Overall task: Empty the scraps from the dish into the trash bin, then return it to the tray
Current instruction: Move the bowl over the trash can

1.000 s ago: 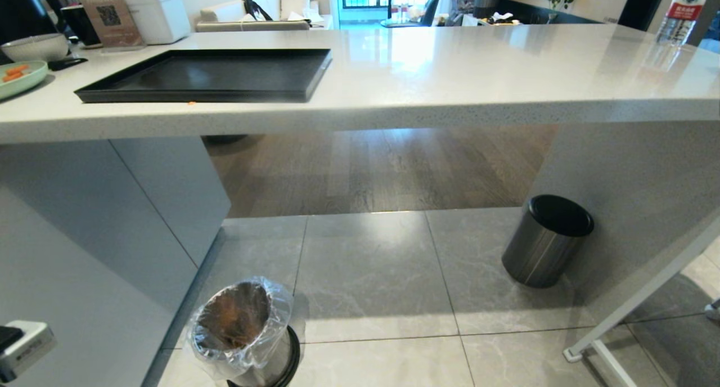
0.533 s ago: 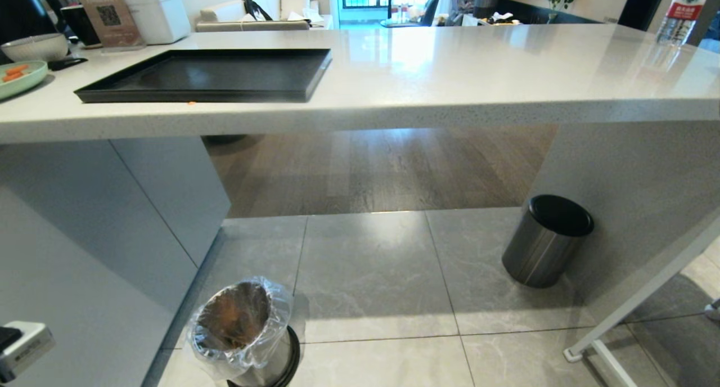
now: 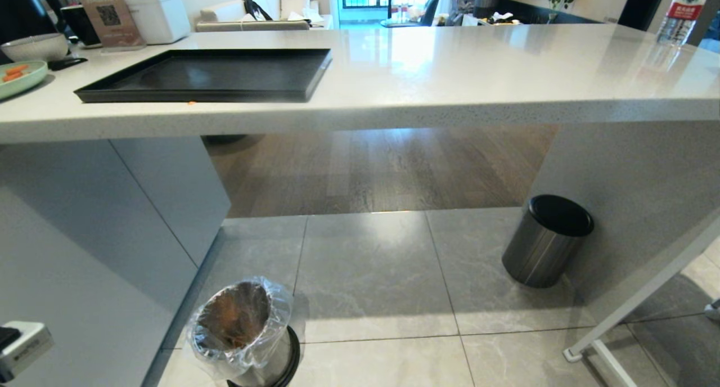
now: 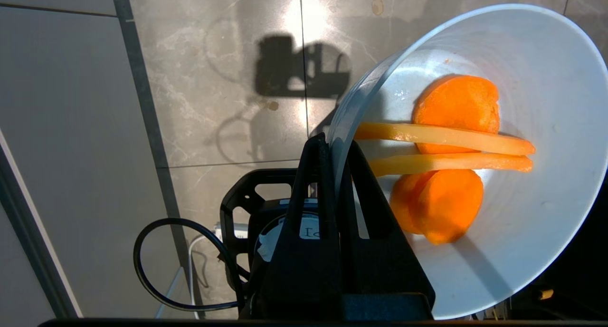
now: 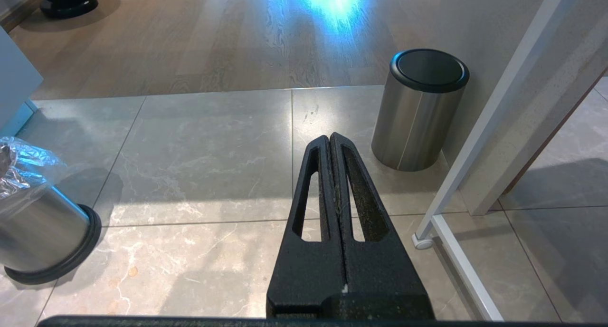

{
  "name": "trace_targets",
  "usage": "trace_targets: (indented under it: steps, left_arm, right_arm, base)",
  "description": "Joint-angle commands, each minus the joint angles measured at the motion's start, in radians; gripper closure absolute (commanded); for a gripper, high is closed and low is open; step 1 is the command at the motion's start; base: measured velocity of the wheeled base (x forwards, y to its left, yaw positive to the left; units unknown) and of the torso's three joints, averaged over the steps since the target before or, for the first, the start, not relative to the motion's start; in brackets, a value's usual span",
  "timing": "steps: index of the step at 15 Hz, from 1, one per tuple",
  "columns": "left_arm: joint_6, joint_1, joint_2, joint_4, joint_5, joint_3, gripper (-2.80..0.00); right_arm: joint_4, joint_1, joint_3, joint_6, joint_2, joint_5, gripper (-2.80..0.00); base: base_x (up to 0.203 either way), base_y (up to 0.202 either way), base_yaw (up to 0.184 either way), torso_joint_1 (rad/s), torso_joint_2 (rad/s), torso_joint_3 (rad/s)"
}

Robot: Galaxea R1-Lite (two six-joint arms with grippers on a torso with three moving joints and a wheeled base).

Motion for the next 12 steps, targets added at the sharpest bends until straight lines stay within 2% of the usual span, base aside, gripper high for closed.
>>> trace_targets:
  steps: [1, 12]
  left_arm:
    - [-0.022, 0.000, 0.001, 0.004, 0.001, -0.004, 0.00]
    - [-0.039, 0.000, -0.010, 0.001, 0.001, 0.008, 0.00]
  right_arm:
    - [0.000, 0.000, 0.000, 0.000, 0.000, 0.000, 0.00]
    - [0.000, 0.000, -0.001, 0.000, 0.000, 0.000, 0.00]
  base:
    - [0.000, 0.000, 0.000, 0.000, 0.00, 0.000]
    - [0.000, 0.000, 0.000, 0.000, 0.00, 0.000]
